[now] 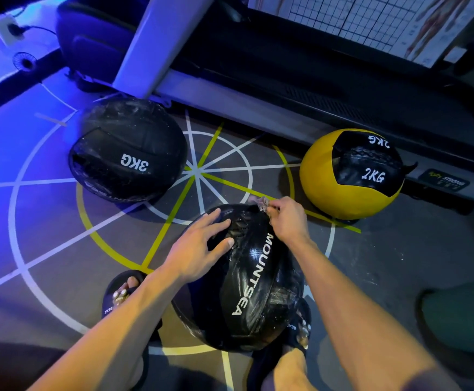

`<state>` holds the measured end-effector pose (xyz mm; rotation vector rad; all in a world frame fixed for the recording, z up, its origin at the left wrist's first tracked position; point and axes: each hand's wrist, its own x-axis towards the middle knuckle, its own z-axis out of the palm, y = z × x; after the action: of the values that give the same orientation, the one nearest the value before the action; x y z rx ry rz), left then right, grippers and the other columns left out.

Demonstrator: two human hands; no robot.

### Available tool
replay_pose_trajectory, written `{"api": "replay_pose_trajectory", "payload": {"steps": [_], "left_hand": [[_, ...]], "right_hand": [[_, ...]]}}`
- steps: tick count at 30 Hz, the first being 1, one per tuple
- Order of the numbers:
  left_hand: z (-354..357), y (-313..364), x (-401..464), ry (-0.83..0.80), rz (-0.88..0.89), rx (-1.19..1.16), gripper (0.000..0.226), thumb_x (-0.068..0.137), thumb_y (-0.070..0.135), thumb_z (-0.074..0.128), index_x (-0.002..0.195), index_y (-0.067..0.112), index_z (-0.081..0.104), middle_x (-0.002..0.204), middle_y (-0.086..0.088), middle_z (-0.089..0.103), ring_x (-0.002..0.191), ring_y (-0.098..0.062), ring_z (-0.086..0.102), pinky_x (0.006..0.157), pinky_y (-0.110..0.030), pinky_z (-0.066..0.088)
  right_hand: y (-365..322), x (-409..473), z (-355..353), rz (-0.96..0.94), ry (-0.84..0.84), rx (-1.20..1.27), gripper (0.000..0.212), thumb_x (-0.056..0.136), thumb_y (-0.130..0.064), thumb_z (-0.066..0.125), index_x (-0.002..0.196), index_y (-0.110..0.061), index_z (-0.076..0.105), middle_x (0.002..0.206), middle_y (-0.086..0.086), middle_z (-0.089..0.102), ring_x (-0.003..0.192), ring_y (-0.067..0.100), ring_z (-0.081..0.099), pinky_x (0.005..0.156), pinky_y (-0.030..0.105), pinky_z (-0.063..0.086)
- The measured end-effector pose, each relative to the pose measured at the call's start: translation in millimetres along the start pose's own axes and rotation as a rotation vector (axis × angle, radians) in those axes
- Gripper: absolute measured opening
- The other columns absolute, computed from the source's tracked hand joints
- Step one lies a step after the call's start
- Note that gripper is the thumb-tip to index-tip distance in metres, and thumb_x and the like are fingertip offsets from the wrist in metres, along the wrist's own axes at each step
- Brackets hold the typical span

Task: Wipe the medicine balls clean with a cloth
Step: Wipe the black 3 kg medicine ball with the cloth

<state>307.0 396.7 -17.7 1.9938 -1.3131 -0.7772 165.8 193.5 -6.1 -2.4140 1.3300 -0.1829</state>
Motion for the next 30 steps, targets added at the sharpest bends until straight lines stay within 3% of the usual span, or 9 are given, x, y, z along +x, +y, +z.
{"api": "replay_pose_trajectory", "payload": {"steps": [3,7,13,17,19,22,27,30], "left_hand": [[-2,-2,1,0.012,-0.006,0.011,0.059,0.099,0.057,0.051,0.153,0.033,0.046,0.168,0.014,0.020,0.156,-0.008,0.016,0.124,-0.035,0.022],[1,-4,-1,-0.008,0.009,0.016,0.061,0.098,0.061,0.050,0.153,0.036,0.045,0.168,0.017,0.019,0.156,-0.006,0.015,0.125,-0.035,0.021],[3,2,0,-0.011,0.015,0.042,0.060,0.099,0.059,0.049,0.154,0.035,0.044,0.168,0.017,0.018,0.156,-0.006,0.012,0.126,-0.037,0.021],[3,-2,-1,0.006,-0.008,0.040,0.061,0.097,0.062,0.050,0.152,0.037,0.046,0.169,0.015,0.017,0.156,-0.007,0.014,0.125,-0.036,0.022],[4,-1,-1,0.008,-0.006,0.051,0.060,0.098,0.061,0.049,0.153,0.037,0.045,0.169,0.015,0.016,0.156,-0.008,0.014,0.125,-0.039,0.024],[5,3,3,-0.001,0.001,0.062,0.059,0.099,0.060,0.048,0.153,0.036,0.045,0.170,0.014,0.016,0.156,-0.010,0.015,0.124,-0.041,0.026],[10,15,14,-0.002,0.000,0.102,0.060,0.101,0.059,0.047,0.154,0.033,0.044,0.170,0.010,0.017,0.157,-0.014,0.017,0.125,-0.039,0.024],[10,16,18,-0.011,-0.012,0.126,0.058,0.102,0.057,0.048,0.155,0.032,0.044,0.171,0.008,0.017,0.157,-0.015,0.017,0.125,-0.040,0.025]], "right_hand": [[-14,-20,-7,-0.109,-0.026,-0.014,0.019,0.101,-0.016,0.056,0.093,-0.016,0.074,0.096,0.002,0.058,0.093,0.023,0.059,0.073,0.034,0.043],[-15,-66,-23,-0.326,-0.057,-0.037,0.019,0.102,-0.020,0.053,0.100,-0.015,0.071,0.096,-0.001,0.056,0.090,0.018,0.053,0.076,0.037,0.047],[-16,-4,-26,-0.087,-0.125,-0.124,0.009,0.091,-0.009,0.067,0.090,-0.012,0.075,0.093,0.004,0.062,0.092,0.029,0.064,0.075,0.037,0.050],[-24,-29,-29,-0.178,-0.133,-0.111,0.019,0.098,-0.017,0.058,0.085,-0.015,0.070,0.091,0.000,0.059,0.086,0.023,0.061,0.076,0.037,0.049],[-22,-59,-32,-0.284,-0.121,-0.040,0.017,0.101,-0.021,0.056,0.095,-0.018,0.071,0.096,-0.005,0.056,0.087,0.013,0.055,0.076,0.032,0.045],[-8,-83,-26,-0.413,-0.040,0.016,0.018,0.102,-0.023,0.056,0.110,-0.022,0.071,0.102,-0.009,0.056,0.094,0.011,0.053,0.082,0.032,0.049],[1,-48,-11,-0.140,0.133,0.104,0.020,0.102,-0.018,0.057,0.112,-0.016,0.074,0.100,-0.006,0.056,0.091,0.014,0.056,0.083,0.040,0.052],[-12,-89,-2,-0.237,0.130,0.132,0.017,0.101,-0.020,0.056,0.109,-0.019,0.071,0.099,-0.010,0.054,0.086,0.006,0.056,0.074,0.024,0.052]]}}
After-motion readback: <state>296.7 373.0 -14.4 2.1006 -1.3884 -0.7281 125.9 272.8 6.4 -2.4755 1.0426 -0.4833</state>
